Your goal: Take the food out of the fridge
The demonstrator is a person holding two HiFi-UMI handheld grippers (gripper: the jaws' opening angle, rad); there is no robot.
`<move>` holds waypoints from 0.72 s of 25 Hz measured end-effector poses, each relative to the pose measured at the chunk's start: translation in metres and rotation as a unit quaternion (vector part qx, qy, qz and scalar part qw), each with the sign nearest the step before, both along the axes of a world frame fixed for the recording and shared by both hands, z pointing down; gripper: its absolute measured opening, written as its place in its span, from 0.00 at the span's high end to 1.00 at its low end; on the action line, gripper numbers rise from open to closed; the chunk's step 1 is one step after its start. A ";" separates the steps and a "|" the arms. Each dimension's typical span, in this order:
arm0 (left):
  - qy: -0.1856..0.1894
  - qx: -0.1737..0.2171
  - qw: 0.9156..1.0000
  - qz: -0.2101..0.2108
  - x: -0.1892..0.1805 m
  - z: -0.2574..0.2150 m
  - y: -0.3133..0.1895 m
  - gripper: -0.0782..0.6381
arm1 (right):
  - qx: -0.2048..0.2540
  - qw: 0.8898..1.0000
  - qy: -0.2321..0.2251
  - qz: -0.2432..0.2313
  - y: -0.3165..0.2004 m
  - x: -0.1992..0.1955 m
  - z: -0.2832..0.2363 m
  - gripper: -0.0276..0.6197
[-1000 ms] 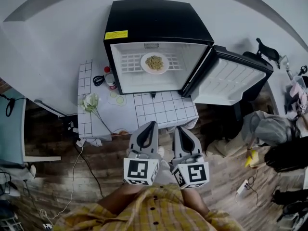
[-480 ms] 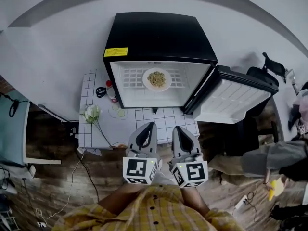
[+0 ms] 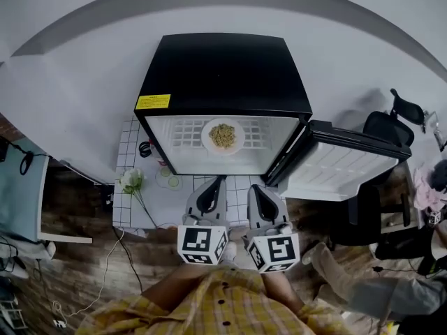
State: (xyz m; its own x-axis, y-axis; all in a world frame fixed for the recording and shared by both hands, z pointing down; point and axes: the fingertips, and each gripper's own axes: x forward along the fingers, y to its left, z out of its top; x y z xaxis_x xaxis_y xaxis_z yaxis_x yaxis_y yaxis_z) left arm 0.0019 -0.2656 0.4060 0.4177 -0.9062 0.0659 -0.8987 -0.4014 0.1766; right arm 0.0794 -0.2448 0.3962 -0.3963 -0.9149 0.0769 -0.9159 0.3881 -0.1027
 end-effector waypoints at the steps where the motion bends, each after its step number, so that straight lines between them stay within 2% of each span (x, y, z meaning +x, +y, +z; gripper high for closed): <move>1: 0.000 -0.001 1.000 -0.003 0.002 0.000 -0.004 0.88 | -0.001 1.000 -0.001 -0.004 -0.004 0.002 0.001 0.95; 10: 0.054 -0.045 0.997 -0.018 0.001 0.019 -0.029 0.88 | -0.013 1.000 -0.007 -0.027 -0.019 0.004 0.009 0.95; 13: 0.110 -0.090 0.990 -0.017 -0.002 0.036 -0.043 0.88 | -0.023 0.999 -0.010 -0.023 -0.023 0.003 0.014 0.95; 15: 0.177 -0.127 0.976 -0.016 -0.005 0.050 -0.056 0.88 | -0.027 0.999 -0.010 -0.020 -0.027 0.002 0.017 0.95; 16: 0.222 -0.149 0.964 -0.012 -0.006 0.057 -0.063 0.88 | -0.029 0.999 -0.009 -0.019 -0.028 0.001 0.018 0.95; 17: 0.275 -0.174 0.946 -0.006 -0.006 0.065 -0.068 0.88 | -0.031 0.999 -0.008 -0.017 -0.028 0.000 0.019 0.95; 18: 0.333 -0.200 0.922 -0.002 -0.006 0.074 -0.073 0.87 | -0.034 0.999 -0.008 -0.015 -0.028 0.000 0.020 0.95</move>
